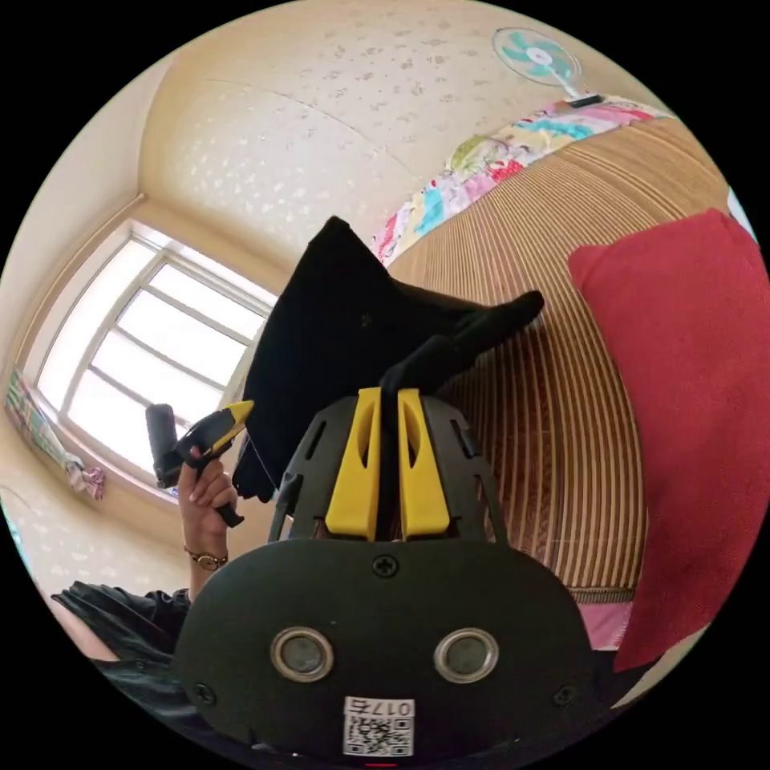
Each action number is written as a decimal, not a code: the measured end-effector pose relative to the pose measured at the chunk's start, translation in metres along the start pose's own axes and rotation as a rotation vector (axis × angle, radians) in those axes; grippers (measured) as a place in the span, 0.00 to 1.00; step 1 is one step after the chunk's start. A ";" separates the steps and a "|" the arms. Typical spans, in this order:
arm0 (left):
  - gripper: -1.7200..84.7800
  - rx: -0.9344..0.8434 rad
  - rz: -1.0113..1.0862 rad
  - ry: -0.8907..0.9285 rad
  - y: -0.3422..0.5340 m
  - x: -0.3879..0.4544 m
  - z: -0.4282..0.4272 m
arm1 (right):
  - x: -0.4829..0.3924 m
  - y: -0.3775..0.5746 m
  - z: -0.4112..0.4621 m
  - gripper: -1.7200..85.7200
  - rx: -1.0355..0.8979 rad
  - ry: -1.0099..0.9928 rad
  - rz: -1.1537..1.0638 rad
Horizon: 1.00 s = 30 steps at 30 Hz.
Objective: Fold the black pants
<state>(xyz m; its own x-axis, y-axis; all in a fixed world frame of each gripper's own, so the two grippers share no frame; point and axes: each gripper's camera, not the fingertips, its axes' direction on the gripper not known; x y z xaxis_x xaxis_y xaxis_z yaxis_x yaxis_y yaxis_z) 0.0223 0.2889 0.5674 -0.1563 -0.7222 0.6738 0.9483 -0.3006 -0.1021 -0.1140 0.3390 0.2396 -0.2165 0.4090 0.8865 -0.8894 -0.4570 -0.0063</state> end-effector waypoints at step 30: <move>0.15 -0.103 -0.111 -0.341 0.035 -0.186 -0.091 | -0.066 0.004 0.106 0.12 -0.313 0.159 -0.368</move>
<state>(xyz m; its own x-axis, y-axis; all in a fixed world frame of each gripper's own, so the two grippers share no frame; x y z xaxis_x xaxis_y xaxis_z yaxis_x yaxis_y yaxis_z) 0.0598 0.3562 0.3716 -0.1390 -0.4379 0.8882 0.8953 -0.4389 -0.0762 -0.0608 0.2263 0.2304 0.0966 0.6243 0.7752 -0.9911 -0.0116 0.1329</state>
